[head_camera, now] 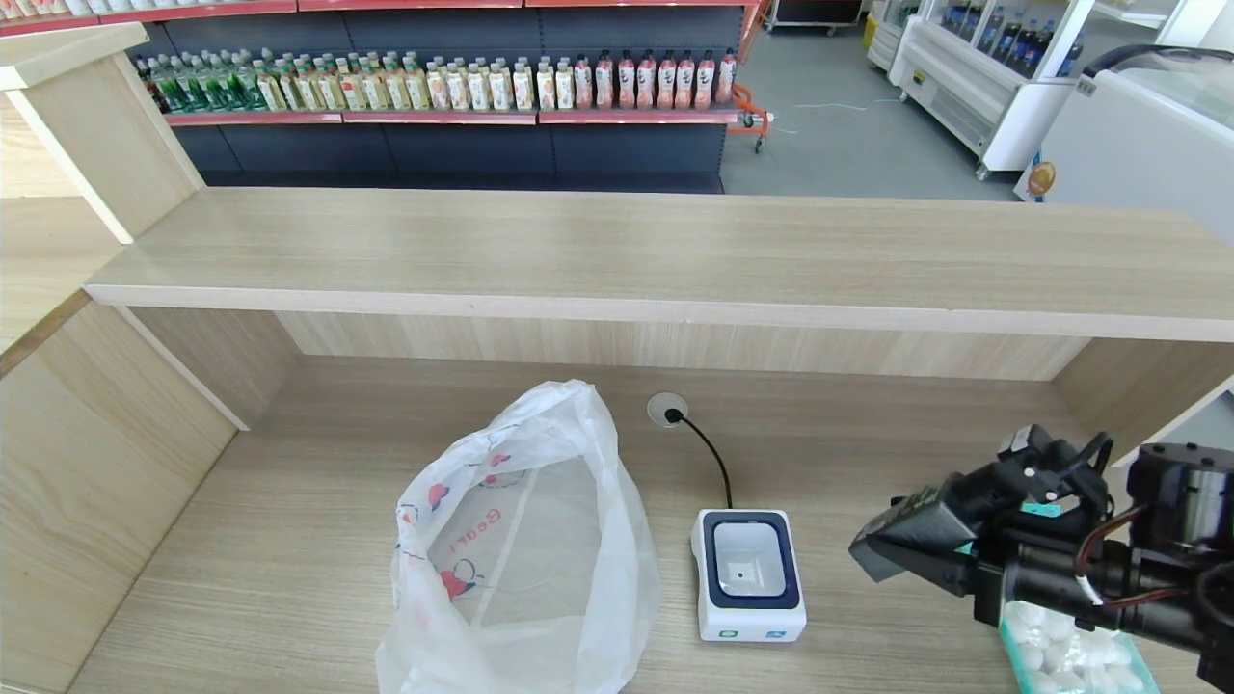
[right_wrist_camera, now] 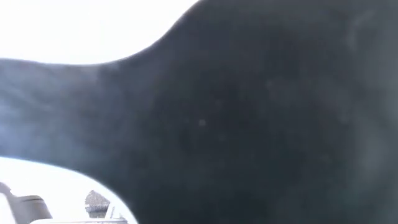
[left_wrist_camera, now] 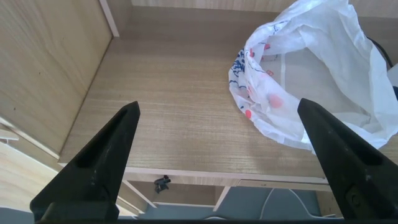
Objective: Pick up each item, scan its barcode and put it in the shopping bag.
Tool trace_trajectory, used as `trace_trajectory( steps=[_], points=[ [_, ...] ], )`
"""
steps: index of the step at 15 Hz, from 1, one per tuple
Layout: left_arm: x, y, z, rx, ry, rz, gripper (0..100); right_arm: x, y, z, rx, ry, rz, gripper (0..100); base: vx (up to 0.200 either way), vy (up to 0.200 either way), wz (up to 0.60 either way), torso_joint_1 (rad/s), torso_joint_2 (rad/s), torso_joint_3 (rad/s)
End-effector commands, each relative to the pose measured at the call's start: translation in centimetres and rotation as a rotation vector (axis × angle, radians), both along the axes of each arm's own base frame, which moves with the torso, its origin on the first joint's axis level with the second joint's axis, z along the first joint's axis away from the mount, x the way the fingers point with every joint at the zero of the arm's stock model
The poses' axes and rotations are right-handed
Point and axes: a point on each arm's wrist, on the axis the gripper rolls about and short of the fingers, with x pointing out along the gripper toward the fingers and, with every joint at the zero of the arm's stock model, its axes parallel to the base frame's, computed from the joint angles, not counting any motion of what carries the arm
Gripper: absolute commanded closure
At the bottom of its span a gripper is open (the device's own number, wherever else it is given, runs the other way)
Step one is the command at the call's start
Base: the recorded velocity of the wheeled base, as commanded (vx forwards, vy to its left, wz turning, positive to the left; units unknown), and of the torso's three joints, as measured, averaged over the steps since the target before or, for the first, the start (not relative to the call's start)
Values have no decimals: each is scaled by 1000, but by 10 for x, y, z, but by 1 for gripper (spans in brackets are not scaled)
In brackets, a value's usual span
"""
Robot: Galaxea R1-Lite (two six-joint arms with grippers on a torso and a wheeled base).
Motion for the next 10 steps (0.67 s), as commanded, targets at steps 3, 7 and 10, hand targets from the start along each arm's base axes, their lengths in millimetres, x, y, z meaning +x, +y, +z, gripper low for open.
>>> trace_trajectory(
  steps=[3,7,10],
  points=[
    [0,0,0,0,0,-1,0,-68,24,139,92,-358,268,100,0,0,0,0,0,0],
    [0,0,0,0,0,1,0,-82,27,137,66,-455,406,100,0,0,0,0,0,0],
    [0,0,0,0,0,1,0,-70,31,127,-47,-663,527,100,0,0,0,0,0,0]
  ],
)
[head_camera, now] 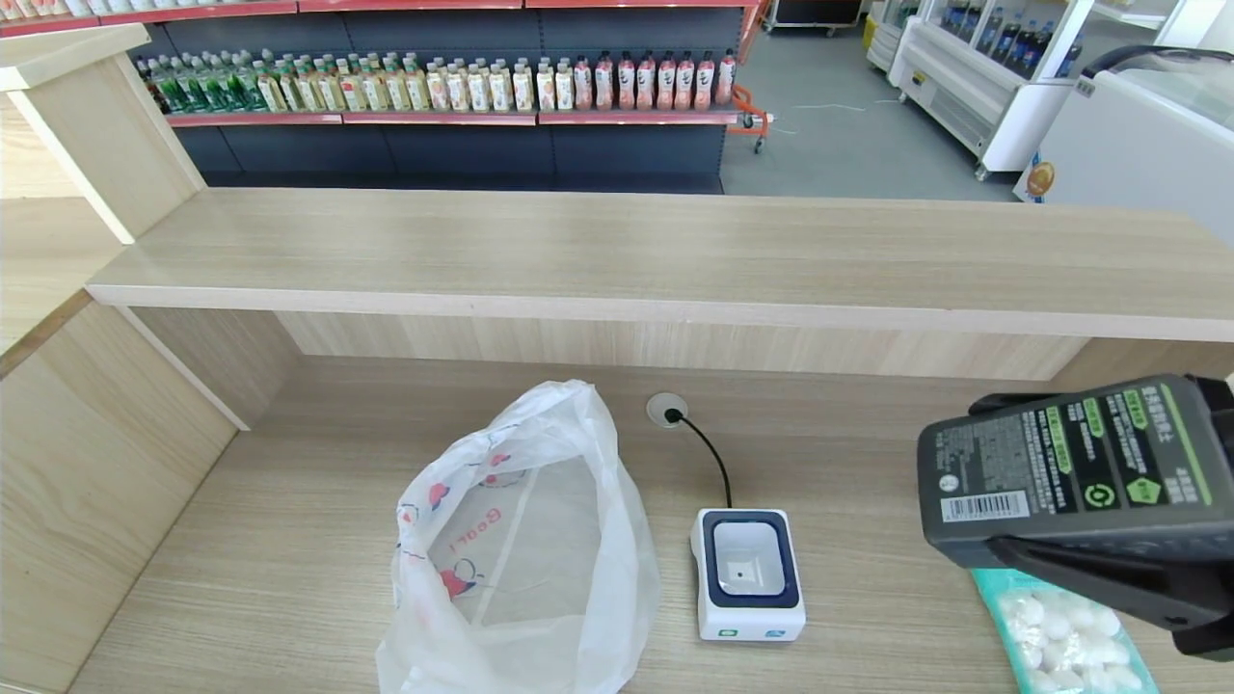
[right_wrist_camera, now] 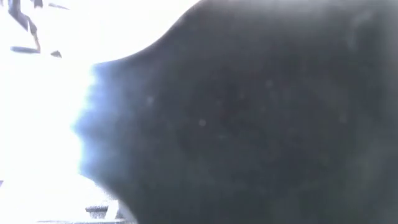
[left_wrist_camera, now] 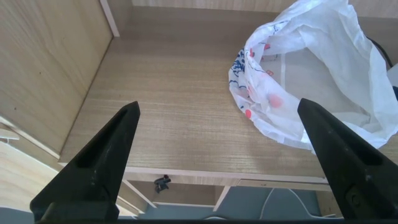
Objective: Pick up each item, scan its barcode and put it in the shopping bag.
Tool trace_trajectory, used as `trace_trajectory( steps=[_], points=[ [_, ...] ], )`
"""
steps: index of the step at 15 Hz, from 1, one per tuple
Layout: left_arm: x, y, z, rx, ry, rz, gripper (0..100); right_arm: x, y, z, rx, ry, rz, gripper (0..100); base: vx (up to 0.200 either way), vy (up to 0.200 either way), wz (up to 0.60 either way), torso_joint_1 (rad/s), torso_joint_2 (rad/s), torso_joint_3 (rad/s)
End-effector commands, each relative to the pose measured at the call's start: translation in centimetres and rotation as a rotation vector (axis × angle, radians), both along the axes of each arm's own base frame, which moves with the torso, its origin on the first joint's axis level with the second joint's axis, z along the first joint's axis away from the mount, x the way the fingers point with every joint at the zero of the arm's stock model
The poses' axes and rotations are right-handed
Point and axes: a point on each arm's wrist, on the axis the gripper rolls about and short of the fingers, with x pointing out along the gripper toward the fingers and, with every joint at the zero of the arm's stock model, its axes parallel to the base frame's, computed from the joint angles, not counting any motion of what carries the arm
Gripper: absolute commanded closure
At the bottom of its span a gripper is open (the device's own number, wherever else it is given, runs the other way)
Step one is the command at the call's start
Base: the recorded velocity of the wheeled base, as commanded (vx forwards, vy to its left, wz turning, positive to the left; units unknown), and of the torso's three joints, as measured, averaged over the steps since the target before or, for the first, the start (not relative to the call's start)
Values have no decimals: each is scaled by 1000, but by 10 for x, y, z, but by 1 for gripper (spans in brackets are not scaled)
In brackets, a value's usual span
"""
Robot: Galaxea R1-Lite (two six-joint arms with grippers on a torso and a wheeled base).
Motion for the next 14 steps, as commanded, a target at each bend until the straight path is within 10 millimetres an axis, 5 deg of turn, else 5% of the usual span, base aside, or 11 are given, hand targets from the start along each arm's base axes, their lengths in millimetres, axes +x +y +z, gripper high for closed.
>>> trace_trajectory(
  steps=[1,5,14],
  points=[
    [0,0,0,0,0,-1,0,9,3,-3,-31,-97,52,100,0,0,0,0,0,0],
    [0,0,0,0,0,1,0,38,13,6,-90,-400,195,100,0,0,0,0,0,0],
    [0,0,0,0,0,1,0,68,58,20,-73,-601,348,100,0,0,0,0,0,0]
  ],
)
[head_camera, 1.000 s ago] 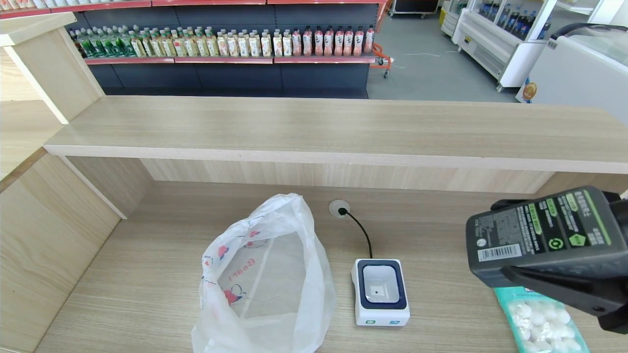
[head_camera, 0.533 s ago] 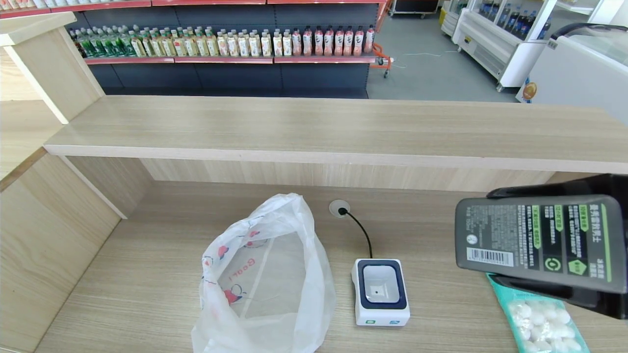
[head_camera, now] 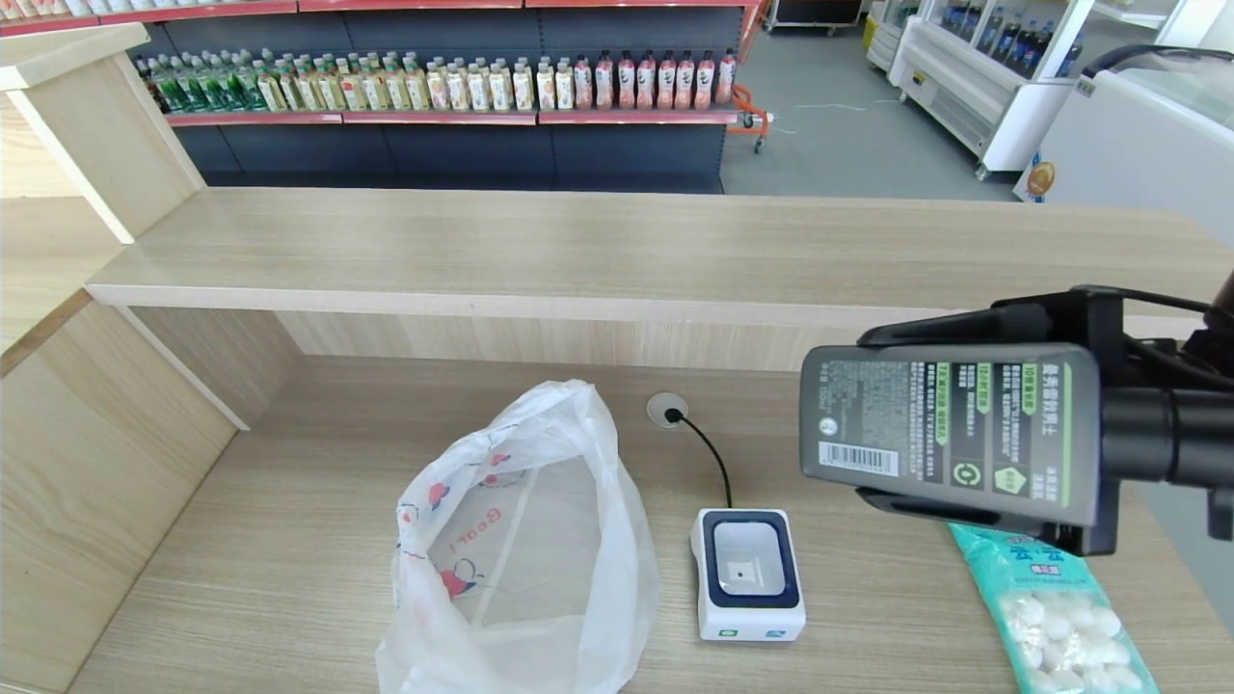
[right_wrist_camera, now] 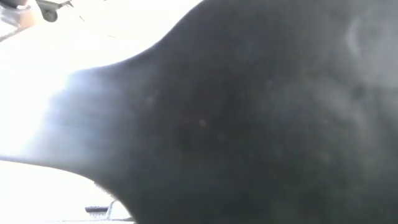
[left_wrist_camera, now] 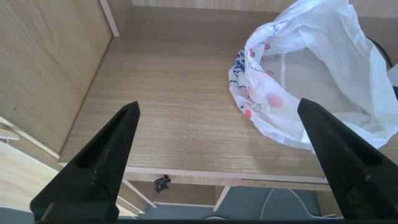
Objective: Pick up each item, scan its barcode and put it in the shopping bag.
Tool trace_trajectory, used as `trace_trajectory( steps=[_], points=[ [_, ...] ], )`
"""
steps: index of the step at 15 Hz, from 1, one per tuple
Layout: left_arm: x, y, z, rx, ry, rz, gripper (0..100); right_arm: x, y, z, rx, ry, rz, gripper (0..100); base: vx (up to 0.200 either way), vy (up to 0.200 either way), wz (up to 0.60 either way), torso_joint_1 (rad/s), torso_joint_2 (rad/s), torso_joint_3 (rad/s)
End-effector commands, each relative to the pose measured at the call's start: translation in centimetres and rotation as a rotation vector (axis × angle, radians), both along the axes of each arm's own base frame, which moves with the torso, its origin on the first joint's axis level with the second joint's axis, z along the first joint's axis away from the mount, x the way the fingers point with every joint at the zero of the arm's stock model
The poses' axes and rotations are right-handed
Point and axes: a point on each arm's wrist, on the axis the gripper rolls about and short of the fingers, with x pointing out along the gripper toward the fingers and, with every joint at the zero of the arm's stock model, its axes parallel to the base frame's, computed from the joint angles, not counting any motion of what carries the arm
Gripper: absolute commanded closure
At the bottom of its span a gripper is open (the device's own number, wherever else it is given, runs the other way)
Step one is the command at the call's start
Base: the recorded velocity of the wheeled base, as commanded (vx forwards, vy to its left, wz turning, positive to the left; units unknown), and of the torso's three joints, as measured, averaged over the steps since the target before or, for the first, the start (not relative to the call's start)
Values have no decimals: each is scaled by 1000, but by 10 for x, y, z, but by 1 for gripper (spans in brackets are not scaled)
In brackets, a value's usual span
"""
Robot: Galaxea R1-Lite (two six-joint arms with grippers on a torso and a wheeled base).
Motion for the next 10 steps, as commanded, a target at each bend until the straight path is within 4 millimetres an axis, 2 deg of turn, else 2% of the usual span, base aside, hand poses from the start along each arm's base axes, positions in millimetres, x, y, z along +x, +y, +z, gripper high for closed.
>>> trace_trajectory(
  steps=[1,2,7,10],
  points=[
    [0,0,0,0,0,0,0,6,15,3,2,-8,48,100,0,0,0,0,0,0],
    [0,0,0,0,0,-1,0,1,25,6,8,-22,91,100,0,0,0,0,0,0],
    [0,0,0,0,-2,0,0,-10,31,10,15,-56,136,100,0,0,0,0,0,0],
    [0,0,0,0,0,0,0,-18,47,6,9,-33,180,100,0,0,0,0,0,0]
  ],
)
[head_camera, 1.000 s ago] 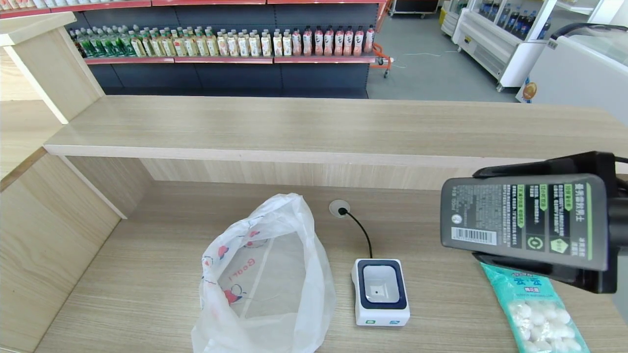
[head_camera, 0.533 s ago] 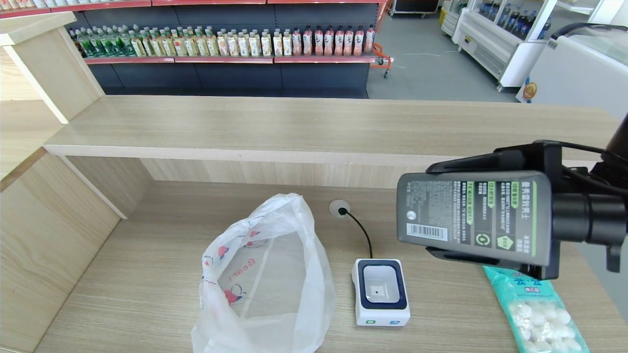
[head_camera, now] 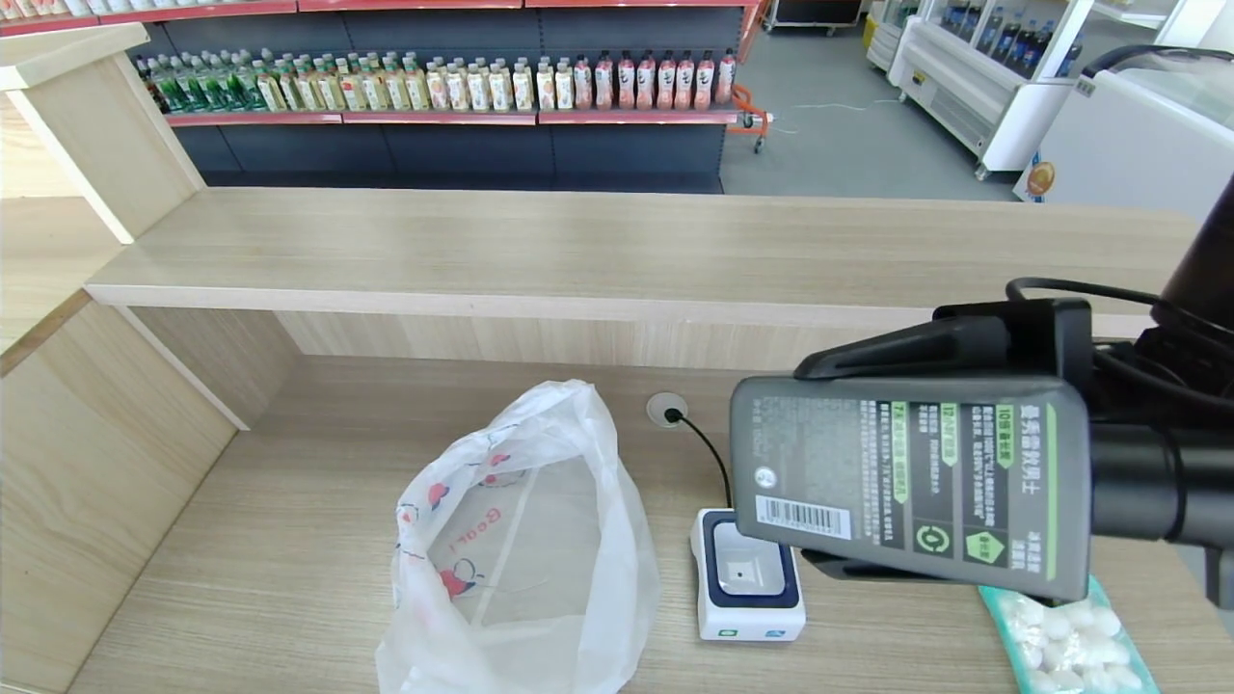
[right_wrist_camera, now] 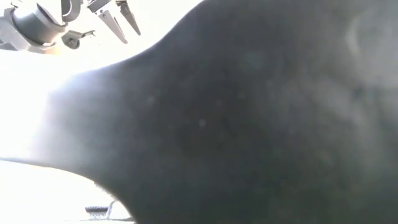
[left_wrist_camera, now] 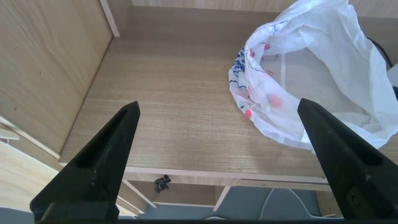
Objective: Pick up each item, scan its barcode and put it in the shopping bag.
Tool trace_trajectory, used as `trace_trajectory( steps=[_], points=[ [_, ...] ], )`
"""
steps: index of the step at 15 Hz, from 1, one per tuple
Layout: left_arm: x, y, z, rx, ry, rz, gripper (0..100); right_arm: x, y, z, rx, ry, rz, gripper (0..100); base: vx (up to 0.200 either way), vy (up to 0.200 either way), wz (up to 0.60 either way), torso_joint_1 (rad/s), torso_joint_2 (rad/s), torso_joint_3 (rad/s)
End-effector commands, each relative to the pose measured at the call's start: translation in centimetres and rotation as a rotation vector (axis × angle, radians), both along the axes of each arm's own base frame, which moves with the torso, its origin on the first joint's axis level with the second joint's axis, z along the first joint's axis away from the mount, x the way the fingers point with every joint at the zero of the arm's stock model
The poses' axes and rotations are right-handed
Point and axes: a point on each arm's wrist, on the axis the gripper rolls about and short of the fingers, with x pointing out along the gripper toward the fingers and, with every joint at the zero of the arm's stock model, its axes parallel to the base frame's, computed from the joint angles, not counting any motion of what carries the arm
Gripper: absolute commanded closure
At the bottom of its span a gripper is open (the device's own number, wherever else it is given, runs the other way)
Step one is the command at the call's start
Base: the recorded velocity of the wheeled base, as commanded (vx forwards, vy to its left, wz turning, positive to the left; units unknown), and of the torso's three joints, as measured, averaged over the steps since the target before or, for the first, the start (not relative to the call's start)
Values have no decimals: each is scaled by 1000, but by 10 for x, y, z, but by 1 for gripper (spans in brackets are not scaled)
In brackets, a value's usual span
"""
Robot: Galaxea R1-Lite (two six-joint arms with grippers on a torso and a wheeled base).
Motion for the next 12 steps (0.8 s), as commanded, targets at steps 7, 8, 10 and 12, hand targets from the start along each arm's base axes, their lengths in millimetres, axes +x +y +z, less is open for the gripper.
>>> trace_trajectory(
  steps=[7,8,10,12],
  points=[
    [0,0,0,-1,0,0,0,-4,26,-8,-38,62,-29,100,0,0,0,0,0,0],
    [0,0,0,-1,0,0,0,-4,28,-9,-44,71,-35,100,0,0,0,0,0,0],
    [0,0,0,-1,0,0,0,-1,44,-5,-41,71,-38,100,0,0,0,0,0,0],
    [0,0,0,-1,0,0,0,4,51,1,-27,65,-54,100,0,0,0,0,0,0]
  ],
)
